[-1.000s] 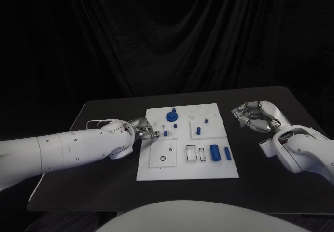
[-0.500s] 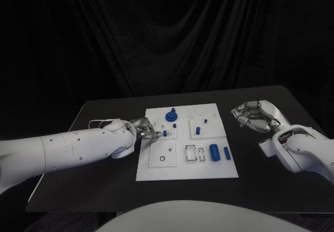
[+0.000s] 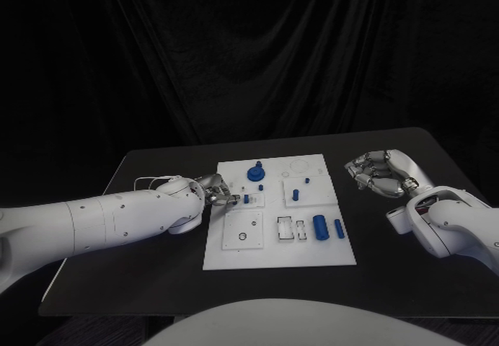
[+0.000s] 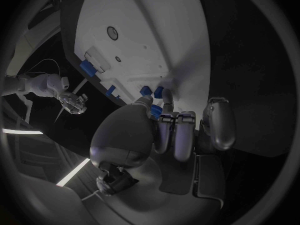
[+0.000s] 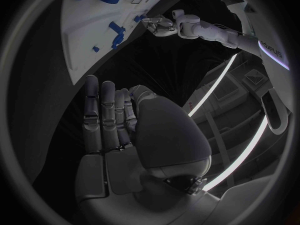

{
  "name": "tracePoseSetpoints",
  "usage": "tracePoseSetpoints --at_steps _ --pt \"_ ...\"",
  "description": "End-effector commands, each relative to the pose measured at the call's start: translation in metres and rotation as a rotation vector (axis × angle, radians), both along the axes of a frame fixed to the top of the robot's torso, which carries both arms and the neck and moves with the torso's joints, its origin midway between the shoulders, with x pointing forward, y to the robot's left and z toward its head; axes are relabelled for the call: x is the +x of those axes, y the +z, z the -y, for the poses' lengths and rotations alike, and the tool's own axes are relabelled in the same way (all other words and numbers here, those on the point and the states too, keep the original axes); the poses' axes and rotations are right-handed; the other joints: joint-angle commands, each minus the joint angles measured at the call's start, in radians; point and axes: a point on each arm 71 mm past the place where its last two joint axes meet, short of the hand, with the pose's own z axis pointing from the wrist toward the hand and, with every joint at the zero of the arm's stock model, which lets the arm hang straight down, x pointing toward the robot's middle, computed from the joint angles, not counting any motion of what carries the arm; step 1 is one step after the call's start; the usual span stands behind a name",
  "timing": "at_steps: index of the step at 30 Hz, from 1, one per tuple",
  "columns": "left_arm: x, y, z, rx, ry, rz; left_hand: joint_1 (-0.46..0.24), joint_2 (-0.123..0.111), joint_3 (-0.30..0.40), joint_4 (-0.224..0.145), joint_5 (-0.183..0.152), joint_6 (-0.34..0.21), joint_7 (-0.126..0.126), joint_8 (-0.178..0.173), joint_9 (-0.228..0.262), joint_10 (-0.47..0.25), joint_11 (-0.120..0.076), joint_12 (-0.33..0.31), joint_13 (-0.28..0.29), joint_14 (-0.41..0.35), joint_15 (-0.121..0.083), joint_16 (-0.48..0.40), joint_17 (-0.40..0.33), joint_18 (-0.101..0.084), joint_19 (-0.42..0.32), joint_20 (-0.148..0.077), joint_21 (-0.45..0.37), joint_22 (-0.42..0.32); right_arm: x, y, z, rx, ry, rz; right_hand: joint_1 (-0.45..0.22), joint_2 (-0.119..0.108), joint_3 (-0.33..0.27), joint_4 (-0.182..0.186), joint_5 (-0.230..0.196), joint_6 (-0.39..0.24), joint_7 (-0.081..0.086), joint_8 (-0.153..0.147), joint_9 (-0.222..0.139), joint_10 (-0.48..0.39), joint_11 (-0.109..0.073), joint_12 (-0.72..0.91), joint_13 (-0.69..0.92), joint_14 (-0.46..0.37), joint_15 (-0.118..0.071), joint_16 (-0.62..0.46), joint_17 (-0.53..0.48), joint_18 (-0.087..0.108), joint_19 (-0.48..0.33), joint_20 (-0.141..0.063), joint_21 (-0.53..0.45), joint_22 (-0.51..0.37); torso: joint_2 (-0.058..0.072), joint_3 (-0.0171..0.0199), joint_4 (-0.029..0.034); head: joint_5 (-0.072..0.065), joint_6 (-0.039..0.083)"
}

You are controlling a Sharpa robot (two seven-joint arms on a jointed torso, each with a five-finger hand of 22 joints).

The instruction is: Assemble the parts on the task board

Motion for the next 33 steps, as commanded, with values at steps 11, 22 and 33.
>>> tracePoseSetpoints --at_steps 11,22,33 --pt "0.0 -0.001 0.007 0.01 -0.036 -0.017 0.064 -0.02 0.048 -0.012 0.062 -0.012 -0.003 0.004 -0.001 0.106 0.002 0.0 0.263 0.106 0.002 0.003 0.263 0.016 -0.009 0.0 -0.01 0.172 -0.001 -0.002 -0.001 -0.004 0.001 -0.019 0.012 -0.002 0.006 -0.001 0.005 -0.006 0.001 0.007 -0.001 -0.008 -0.002 -0.004 -0.001 0.003 0.0 0.004 -0.001 0.008 0.006 0.001 0.004 0.018 0.0 -0.0004 0.0003 0.0 0.0" --pt "-0.001 -0.001 0.013 -0.002 -0.064 -0.022 0.071 -0.024 0.059 -0.01 0.047 -0.013 -0.001 0.0 -0.007 0.106 0.002 0.0 0.263 0.106 0.002 0.003 0.263 0.016 -0.012 0.0 -0.014 0.171 -0.001 -0.002 -0.001 -0.004 0.002 -0.022 0.013 -0.002 0.006 -0.001 0.006 -0.007 0.001 0.007 -0.001 -0.007 -0.002 -0.005 -0.002 0.003 0.0 0.005 -0.002 0.008 0.007 0.001 0.005 0.019 0.0 0.0002 0.0001 0.0 0.0" --pt "0.0 -0.001 0.014 -0.001 -0.062 -0.019 0.135 -0.058 0.179 -0.035 0.094 0.021 -0.008 -0.03 -0.072 0.106 -0.004 0.0 0.263 0.106 -0.004 0.003 0.263 0.016 -0.01 -0.006 -0.013 0.172 -0.001 -0.002 -0.002 -0.004 0.003 -0.024 0.014 -0.001 0.006 -0.001 0.006 -0.008 0.001 0.007 -0.002 -0.007 -0.002 -0.005 -0.003 0.003 0.0 0.006 -0.003 0.008 0.007 0.001 0.005 0.02 0.0 0.0 0.0001 0.001 0.0"
